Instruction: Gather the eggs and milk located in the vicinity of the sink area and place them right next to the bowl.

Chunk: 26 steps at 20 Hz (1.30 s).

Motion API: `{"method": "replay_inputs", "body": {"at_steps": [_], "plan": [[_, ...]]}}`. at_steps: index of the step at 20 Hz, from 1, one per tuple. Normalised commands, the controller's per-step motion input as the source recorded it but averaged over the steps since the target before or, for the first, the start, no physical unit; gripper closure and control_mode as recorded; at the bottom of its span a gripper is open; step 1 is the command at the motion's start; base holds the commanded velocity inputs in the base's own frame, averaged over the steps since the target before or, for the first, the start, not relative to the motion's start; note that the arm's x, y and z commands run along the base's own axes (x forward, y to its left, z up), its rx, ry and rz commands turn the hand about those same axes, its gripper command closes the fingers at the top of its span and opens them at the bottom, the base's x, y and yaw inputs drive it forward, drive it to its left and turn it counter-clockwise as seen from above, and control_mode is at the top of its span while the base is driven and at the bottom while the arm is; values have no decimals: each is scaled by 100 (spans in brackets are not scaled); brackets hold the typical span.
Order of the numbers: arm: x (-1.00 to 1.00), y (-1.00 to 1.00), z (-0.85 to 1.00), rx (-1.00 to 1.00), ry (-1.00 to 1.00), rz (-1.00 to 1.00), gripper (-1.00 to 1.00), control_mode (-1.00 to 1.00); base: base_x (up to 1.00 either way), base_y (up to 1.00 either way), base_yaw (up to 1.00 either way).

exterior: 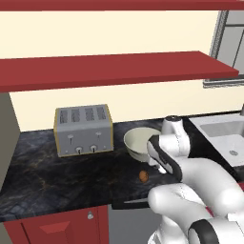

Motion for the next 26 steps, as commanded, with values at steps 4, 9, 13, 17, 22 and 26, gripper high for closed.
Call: {"method": "replay_inputs", "body": {"at_steps": [4, 9, 13, 17, 22, 26], "plan": [[-53, 0, 26, 0, -1, -1, -100, -100, 0, 0, 0], [-59, 0, 20, 0, 0, -1, -100, -100, 0, 0, 0], [-50, 0, 35, 0, -1, 0, -100, -100, 0, 0, 0], [-36, 0, 39, 0, -1, -1, -100, -100, 0, 0, 0], [-30, 20, 13, 0, 0, -3, -100, -100, 0, 0, 0], [-10, 36, 11, 0, 0, -1, -100, -100, 0, 0, 0]]}}
